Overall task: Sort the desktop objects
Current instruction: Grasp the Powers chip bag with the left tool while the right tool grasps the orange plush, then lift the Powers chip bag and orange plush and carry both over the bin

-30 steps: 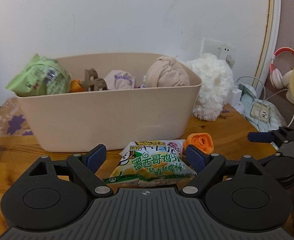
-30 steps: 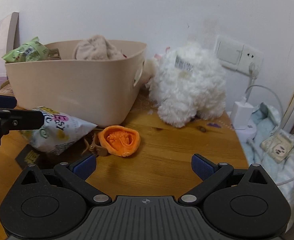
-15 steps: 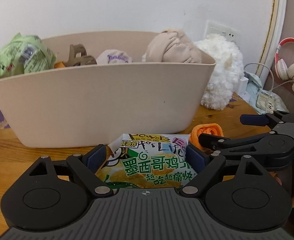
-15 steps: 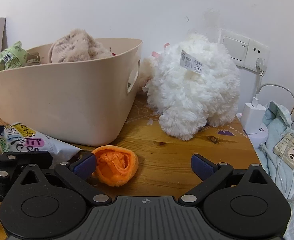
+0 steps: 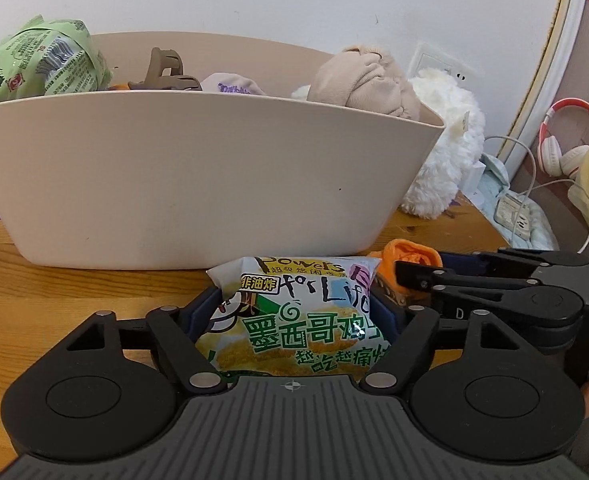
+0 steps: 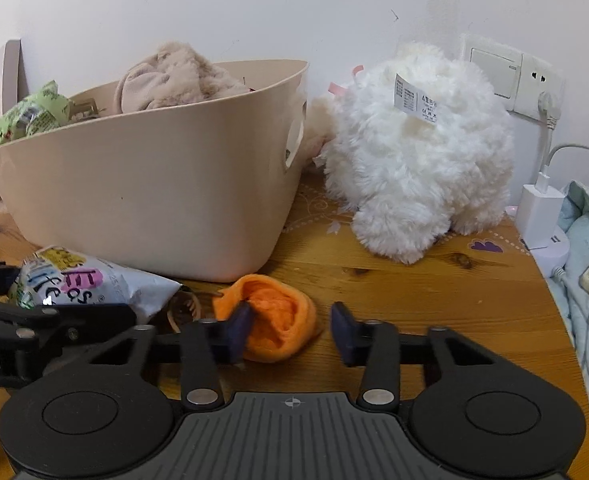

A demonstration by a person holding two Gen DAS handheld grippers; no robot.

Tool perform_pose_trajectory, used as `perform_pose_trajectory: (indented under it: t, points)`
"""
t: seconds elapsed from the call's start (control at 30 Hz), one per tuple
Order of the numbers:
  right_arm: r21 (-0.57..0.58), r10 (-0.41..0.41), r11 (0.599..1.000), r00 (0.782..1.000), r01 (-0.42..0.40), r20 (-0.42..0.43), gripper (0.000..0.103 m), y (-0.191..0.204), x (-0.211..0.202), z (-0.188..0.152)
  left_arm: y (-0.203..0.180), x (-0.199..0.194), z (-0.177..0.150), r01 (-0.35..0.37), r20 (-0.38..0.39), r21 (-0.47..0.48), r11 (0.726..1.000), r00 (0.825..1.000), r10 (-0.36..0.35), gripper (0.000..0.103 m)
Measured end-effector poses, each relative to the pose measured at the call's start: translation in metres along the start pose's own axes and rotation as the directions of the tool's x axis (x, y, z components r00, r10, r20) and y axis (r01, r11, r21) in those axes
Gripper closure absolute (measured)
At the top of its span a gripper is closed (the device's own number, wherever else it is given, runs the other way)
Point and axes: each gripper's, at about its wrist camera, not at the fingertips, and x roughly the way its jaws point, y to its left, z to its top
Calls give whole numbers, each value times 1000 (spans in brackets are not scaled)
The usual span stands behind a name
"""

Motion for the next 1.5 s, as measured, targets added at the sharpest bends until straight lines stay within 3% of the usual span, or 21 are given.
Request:
perform_pose_trajectory:
  t: [0.07,0.1,0.37,0.73,1.2,1.5]
  points:
    - [10,3,1000,1000,-3,-5,92,-1,-3,-2,1,-2,-1,5,-1,-10,1000,1000,-5,29]
    - [14,1,1000,1000,0,-7,93,-2,-6,-3,1,-4,-2,7,-2,-12,1000,1000,-7,30]
    - [56,-11,998,1000,11,-1,95,-11,-25,-11,0,-18,-9,7,6,-13,1000,1000,-7,31]
    - [57,-22,998,993,15,118,95,-2,-94,1,0,-78,-6,-7,108,-4,1000,994,8,31]
    - [-21,10,1000,955,-4,295,94,44,-158,42,23,-135,14,-82,241,-3,997,967,80,31]
    - [-75,-5,997,922,37,386,94,78,-160,73,45,-148,48,-118,309,-2,993,944,113,31]
